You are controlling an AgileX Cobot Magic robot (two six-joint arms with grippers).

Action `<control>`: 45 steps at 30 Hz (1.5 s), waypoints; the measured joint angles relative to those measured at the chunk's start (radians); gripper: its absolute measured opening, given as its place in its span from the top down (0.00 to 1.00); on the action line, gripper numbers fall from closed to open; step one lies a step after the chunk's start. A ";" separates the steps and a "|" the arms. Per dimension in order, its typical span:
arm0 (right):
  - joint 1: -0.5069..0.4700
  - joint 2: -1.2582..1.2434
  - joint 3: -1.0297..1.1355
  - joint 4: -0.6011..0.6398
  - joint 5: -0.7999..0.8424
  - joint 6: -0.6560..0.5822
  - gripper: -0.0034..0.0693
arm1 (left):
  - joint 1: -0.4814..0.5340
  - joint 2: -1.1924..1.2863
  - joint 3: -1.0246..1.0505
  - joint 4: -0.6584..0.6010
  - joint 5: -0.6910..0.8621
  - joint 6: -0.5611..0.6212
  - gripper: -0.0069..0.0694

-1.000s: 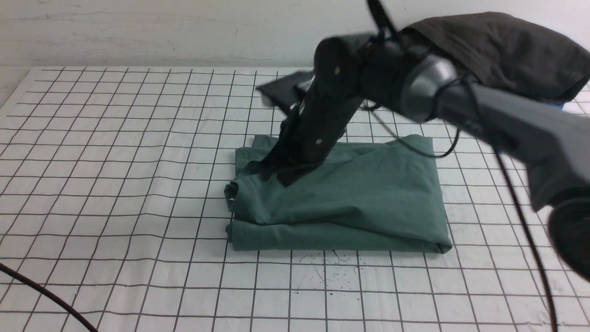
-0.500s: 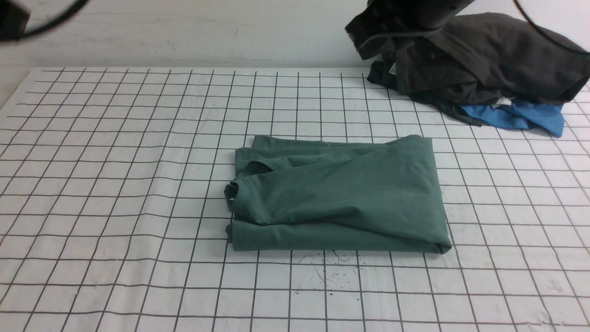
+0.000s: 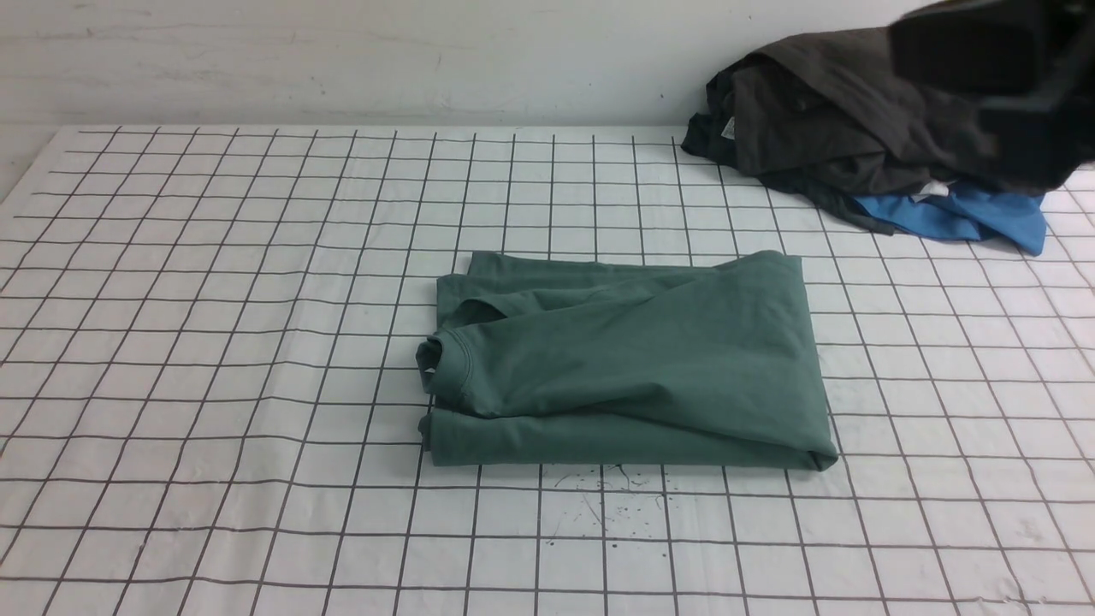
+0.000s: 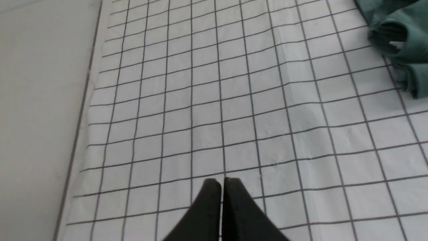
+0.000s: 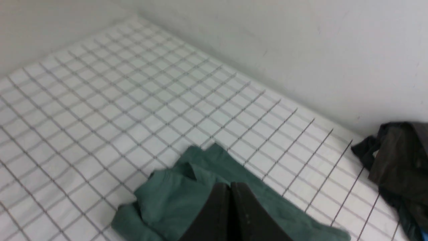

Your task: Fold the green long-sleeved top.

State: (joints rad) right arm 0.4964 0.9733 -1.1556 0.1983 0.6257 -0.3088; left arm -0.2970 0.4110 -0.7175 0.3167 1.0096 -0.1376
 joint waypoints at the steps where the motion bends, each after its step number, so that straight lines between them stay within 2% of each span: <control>1: 0.000 -0.046 0.062 0.012 -0.048 -0.001 0.97 | 0.000 -0.038 0.035 -0.015 -0.023 0.000 0.92; 2: 0.000 -0.142 0.164 0.028 -0.139 -0.002 0.97 | 0.000 -0.119 0.087 -0.047 -0.083 0.000 0.92; 5: 0.000 -0.261 0.282 0.035 -0.230 -0.004 0.97 | 0.000 -0.214 0.167 -0.077 -0.171 0.000 0.92; 11: 0.000 -0.410 0.419 0.035 -0.279 -0.005 0.97 | 0.000 -0.312 0.253 -0.089 -0.263 0.000 0.92; 45: -0.004 -0.452 0.479 0.010 -0.268 -0.006 0.97 | 0.000 -0.317 0.257 -0.089 -0.274 0.000 0.92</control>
State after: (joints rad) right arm 0.4925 0.5210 -0.6768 0.2078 0.3578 -0.3147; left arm -0.2970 0.0944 -0.4602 0.2281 0.7354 -0.1379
